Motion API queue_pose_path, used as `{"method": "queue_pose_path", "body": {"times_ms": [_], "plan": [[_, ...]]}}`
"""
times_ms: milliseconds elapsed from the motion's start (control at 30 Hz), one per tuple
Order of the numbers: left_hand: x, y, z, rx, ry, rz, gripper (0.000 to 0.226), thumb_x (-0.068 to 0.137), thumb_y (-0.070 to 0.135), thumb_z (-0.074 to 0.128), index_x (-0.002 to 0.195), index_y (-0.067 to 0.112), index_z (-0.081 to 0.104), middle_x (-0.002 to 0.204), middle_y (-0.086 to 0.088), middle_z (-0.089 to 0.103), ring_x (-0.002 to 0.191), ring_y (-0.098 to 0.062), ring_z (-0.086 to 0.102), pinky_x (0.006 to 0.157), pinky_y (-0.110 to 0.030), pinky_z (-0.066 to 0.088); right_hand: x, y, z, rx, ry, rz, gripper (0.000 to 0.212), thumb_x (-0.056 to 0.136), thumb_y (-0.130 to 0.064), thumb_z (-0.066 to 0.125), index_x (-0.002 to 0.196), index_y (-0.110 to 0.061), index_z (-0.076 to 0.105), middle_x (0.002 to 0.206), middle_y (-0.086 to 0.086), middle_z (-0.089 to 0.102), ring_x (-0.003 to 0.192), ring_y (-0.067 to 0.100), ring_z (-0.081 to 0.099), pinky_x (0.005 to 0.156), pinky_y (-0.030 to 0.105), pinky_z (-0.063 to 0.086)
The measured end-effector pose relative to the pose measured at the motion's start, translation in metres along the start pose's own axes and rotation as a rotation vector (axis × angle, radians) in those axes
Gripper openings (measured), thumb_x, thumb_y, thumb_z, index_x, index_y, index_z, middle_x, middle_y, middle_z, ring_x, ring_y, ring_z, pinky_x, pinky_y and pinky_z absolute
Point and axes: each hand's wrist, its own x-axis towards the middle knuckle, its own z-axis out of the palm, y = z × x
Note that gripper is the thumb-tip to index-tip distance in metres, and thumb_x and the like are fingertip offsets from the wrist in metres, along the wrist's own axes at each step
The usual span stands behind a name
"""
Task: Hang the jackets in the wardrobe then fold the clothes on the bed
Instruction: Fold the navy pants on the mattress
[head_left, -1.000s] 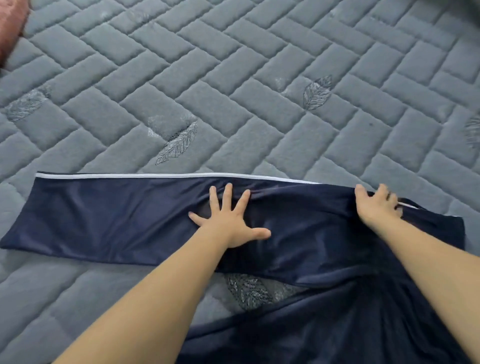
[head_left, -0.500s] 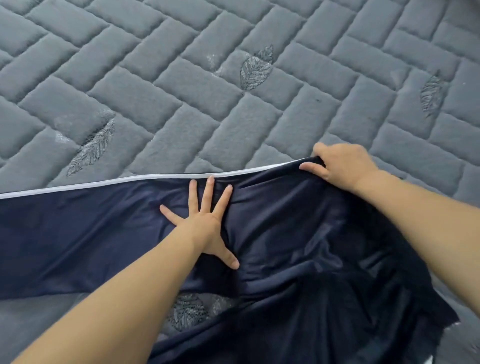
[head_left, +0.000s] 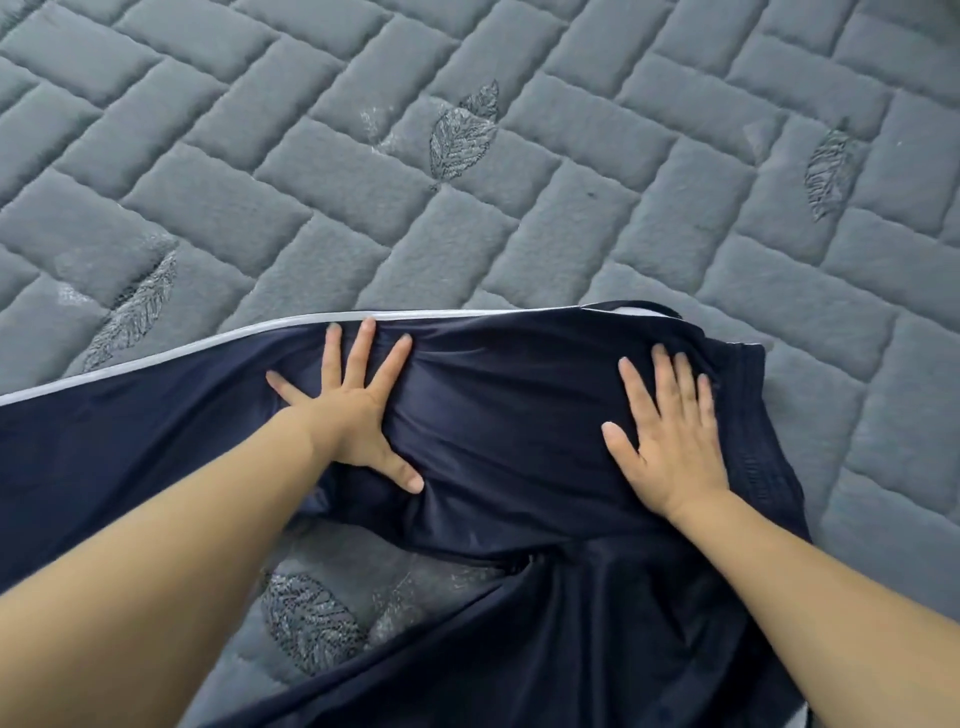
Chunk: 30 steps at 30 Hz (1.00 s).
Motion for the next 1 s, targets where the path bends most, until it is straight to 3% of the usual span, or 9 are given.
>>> {"method": "queue_pose_path", "body": {"times_ms": [100,200,267,400,500,567,633,867,1000], "plan": [[0.004,-0.002,-0.004,0.023,-0.047,0.015,0.157,0.010,0.098,0.059,0.125,0.062,-0.042,0.128,0.021,-0.062,0.120,-0.020,-0.057,0.094,-0.084,-0.003,0.007,0.001,0.001,-0.005,-0.039,-0.005,0.075,0.088,-0.059,0.019,0.153,-0.027,-0.001,0.162,0.014,-0.002,0.149,0.030,-0.003,0.120,0.044,-0.008],[0.008,-0.011,-0.023,-0.255,0.247,-0.006,0.105,0.050,0.086,0.056,0.142,0.055,0.016,0.159,0.014,-0.003,0.147,-0.021,-0.007,0.112,-0.068,0.014,0.015,0.011,-0.002,-0.021,-0.094,-0.016,0.076,0.086,-0.063,0.013,0.151,-0.032,-0.009,0.162,0.009,-0.011,0.149,0.026,-0.009,0.118,0.041,-0.014],[0.009,-0.013,-0.030,-0.207,0.554,-0.086,0.068,0.078,0.057,0.054,0.139,0.035,0.033,0.153,0.004,0.024,0.142,-0.024,0.018,0.109,-0.065,0.020,0.027,0.015,-0.011,0.048,-0.115,-0.005,0.075,0.088,-0.062,0.025,0.154,-0.034,0.003,0.162,0.006,-0.003,0.148,0.025,-0.003,0.118,0.041,-0.008],[0.001,-0.003,-0.035,0.154,0.586,-0.124,0.027,0.093,0.027,0.049,0.115,0.012,0.051,0.128,-0.010,0.052,0.124,-0.035,0.043,0.111,-0.062,0.017,0.061,0.012,-0.046,0.207,0.081,0.132,0.069,0.088,-0.029,0.052,0.151,-0.032,0.024,0.156,0.008,0.017,0.141,0.033,0.017,0.113,0.051,0.012],[-0.025,0.009,-0.037,0.035,0.702,0.016,0.007,0.088,0.015,0.049,0.089,0.012,0.042,0.106,-0.013,0.057,0.098,-0.038,0.055,0.075,-0.042,0.039,0.080,0.003,-0.068,-0.045,-0.019,0.145,0.082,0.081,-0.006,0.047,0.153,-0.026,0.012,0.156,0.007,0.025,0.144,0.031,0.013,0.114,0.053,0.006],[-0.052,0.015,-0.030,0.055,0.809,0.090,0.014,0.086,0.013,0.049,0.084,0.015,0.035,0.096,-0.011,0.058,0.089,-0.037,0.058,0.062,-0.037,0.032,0.083,0.001,-0.083,-0.161,-0.099,0.078,0.067,0.079,-0.005,0.047,0.142,-0.020,0.032,0.131,0.007,0.054,0.130,0.030,0.036,0.114,0.051,0.010],[-0.088,0.020,-0.011,0.153,0.846,0.166,0.019,0.084,0.015,0.052,0.083,0.018,0.033,0.089,-0.009,0.061,0.081,-0.037,0.061,0.056,-0.035,0.027,0.075,0.000,-0.102,-0.339,-0.097,-0.027,0.038,0.080,-0.011,0.047,0.116,-0.020,0.055,0.112,0.005,0.060,0.114,0.029,0.044,0.107,0.045,0.020],[-0.183,0.042,0.084,0.386,0.355,0.265,0.024,0.087,0.041,0.044,0.089,0.023,0.028,0.095,-0.002,0.066,0.085,-0.031,0.064,0.061,-0.034,0.032,-0.032,0.037,-0.136,-0.190,0.264,-0.189,0.018,0.064,0.003,0.057,0.081,-0.005,0.057,0.085,0.017,0.057,0.085,0.036,0.054,0.081,0.044,0.025],[-0.203,0.094,0.163,0.249,0.077,0.082,0.018,0.088,0.032,0.045,0.101,0.021,0.049,0.111,-0.001,0.063,0.100,-0.026,0.063,0.073,-0.034,0.042,-0.118,0.069,-0.112,-0.163,-0.071,0.077,0.031,0.078,0.001,0.054,0.106,-0.012,0.054,0.124,0.014,0.044,0.111,0.034,0.041,0.085,0.044,0.037]]}}
